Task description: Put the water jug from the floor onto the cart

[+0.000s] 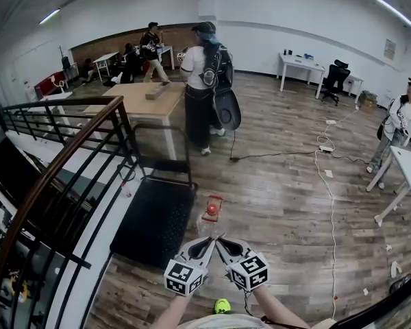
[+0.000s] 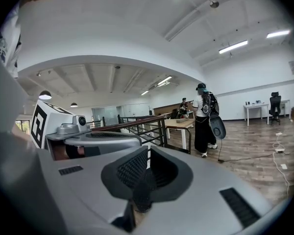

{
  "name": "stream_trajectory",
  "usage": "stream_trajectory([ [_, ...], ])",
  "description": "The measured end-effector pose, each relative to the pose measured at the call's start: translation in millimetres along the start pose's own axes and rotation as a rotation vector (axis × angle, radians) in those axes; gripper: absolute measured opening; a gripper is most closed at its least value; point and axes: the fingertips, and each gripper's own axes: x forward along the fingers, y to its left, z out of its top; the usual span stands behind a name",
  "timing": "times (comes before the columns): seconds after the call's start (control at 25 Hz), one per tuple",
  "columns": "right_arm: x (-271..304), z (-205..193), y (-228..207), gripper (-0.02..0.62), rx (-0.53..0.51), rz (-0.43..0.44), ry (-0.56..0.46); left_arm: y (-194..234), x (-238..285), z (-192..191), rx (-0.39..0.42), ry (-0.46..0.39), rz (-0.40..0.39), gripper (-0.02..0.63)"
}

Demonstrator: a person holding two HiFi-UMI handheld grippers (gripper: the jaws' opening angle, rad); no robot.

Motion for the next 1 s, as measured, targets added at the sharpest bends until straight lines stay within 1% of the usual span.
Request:
stream_trajectory([
  [0.2, 15, -6, -21, 0.023, -0.008, 0.033, 0.026, 12, 21, -9, -0.019, 0.017, 0.021, 0.014],
  [0.48, 38, -17, -32, 0.023, 0.022, 0.035, 0.061, 33, 34, -27, -0.048, 0.056, 0.03, 0.013],
  [0.76, 87, -12, -65, 0.023, 0.058, -0.029, 0.09, 78, 68, -30, -0.061, 0.077, -0.028, 0.014],
  [1.0, 137, 3, -87, 0.023, 0.074, -0.051, 0.083, 130, 94, -24, -0.072, 0.075, -0.052, 0.012],
])
